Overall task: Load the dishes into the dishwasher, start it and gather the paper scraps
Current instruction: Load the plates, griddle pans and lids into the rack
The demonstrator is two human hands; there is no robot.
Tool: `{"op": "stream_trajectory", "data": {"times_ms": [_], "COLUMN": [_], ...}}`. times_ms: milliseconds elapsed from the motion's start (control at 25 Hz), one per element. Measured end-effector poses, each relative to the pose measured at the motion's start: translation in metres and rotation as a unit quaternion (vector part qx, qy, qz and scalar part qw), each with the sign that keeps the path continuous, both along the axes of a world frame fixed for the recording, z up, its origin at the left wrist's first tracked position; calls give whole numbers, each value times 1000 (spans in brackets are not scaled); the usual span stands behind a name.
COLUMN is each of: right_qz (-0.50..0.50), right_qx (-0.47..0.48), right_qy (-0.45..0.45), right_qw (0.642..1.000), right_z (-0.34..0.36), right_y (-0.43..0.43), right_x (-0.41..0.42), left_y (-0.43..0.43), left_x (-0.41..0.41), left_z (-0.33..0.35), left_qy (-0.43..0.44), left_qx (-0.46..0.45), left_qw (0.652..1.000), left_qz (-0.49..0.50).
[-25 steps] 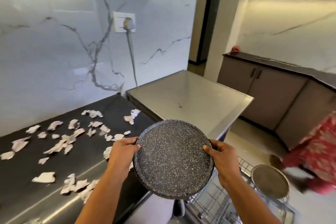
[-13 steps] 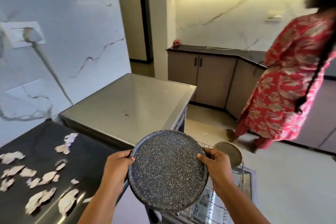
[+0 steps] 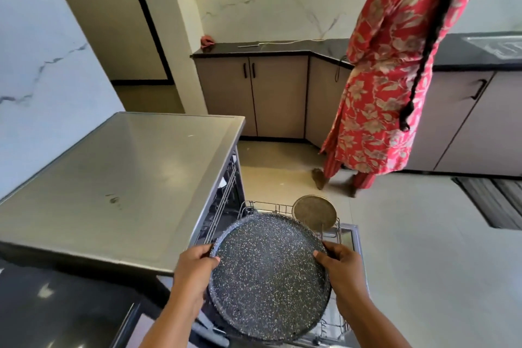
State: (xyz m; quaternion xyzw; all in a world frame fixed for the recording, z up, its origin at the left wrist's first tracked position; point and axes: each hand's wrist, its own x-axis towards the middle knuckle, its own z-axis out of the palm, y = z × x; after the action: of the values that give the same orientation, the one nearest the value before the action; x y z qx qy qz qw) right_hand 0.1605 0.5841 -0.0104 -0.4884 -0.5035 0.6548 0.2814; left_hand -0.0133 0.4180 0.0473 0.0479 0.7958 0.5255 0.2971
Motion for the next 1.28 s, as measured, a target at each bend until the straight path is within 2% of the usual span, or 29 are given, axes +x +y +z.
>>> {"op": "stream_trajectory", "data": {"times_ms": [280,480,680,800,1080,1280], "right_qz": [-42,-21,-34,-45,-17,-24], "right_qx": [-29,-23,-57,-58,-17,10], "right_qy": [-92,-192,-225,-248,-366,-387], "right_qw": [994,981,972,966,930,922], "right_z": [-43,-86,-135,-169,-278,-332], "right_y": [58,108,150,177,243,298], "right_x": [-24,-44,-51,-51,-68,-88], "left_y": [92,156,200,225,301,362], "left_x": [-47,-70,-83,-87,-102,-115], "left_z": [-59,-112,-184,-227,-343,-402], "left_qy": [-44,-68,-65,-49,31,83], "left_qx": [-64,-96,-158,-190,-240,-251], "left_qw": [994,985,973,969,956,950], "left_qz": [-79,-128,-153,-152,-165,-166]}}
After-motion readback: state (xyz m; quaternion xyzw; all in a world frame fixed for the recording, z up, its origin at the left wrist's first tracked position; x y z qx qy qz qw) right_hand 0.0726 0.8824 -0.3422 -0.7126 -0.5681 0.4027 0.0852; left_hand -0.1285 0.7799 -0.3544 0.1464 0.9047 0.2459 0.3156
